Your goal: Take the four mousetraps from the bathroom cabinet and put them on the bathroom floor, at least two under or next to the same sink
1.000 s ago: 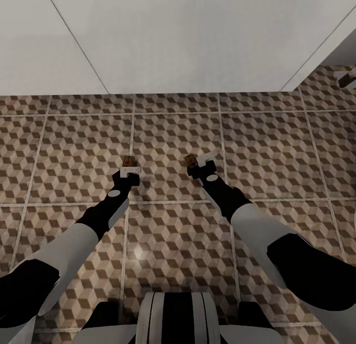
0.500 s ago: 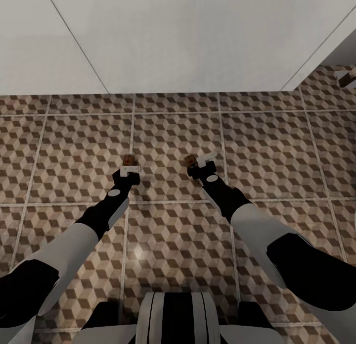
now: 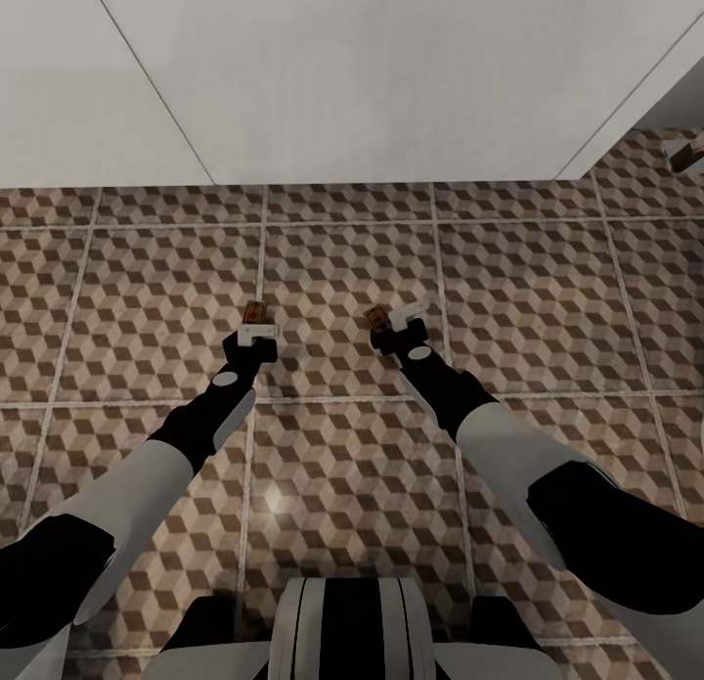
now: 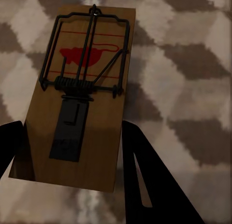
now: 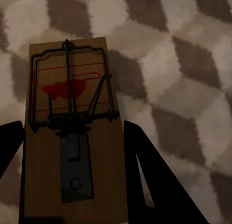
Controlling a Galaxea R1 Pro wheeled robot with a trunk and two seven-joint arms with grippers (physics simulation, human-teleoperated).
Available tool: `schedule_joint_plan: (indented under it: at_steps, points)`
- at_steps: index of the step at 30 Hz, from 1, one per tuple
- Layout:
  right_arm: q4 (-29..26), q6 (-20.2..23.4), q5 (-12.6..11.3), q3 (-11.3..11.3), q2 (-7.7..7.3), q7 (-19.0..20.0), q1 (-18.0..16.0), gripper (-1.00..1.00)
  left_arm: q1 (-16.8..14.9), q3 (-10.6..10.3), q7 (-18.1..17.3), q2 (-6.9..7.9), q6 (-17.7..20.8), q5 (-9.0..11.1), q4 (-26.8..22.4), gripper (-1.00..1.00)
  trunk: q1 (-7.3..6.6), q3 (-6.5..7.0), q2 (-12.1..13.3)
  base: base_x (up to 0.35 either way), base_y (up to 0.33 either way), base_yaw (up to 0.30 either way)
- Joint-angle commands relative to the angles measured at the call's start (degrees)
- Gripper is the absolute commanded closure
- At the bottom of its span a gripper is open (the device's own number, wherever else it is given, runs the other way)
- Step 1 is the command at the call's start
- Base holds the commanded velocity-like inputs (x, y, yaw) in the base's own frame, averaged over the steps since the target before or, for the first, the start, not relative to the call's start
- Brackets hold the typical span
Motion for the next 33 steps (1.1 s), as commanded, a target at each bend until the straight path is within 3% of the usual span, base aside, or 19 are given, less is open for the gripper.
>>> schedule_joint_plan:
  at_steps: [1, 17, 24, 33]
  points:
    - [-0.1, 0.3, -0.5, 0.5, -0.04, -0.4, 0.0, 1.00, 0.0, -0.5, 0.5, 0.08, -0.2, 0.4, 0.0, 1.00, 0.02, -0.03, 0.0, 0.000, 0.000, 0.000]
    - [-0.1, 0.3, -0.5, 0.6, -0.04, -0.4, 0.0, 1.00, 0.0, -0.5, 0.5, 0.08, -0.1, 0.4, 0.0, 1.00, 0.33, -0.03, -0.2, 0.000, 0.000, 0.000]
    - [-0.1, 0.2, -0.5, 0.6, -0.04, -0.3, 0.0, 1.00, 0.0, -3.0, 0.5, 0.08, 1.2, 0.4, 0.1, 1.00, 0.33, -0.03, -0.2, 0.000, 0.000, 0.000]
    - [0.4, -1.6, -0.6, 0.5, -0.12, -0.3, 0.0, 1.00, 0.0, -3.4, 0.6, 0.08, 1.5, 0.4, 0.0, 1.00, 0.33, -0.03, -0.2, 0.175, 0.000, 0.000]
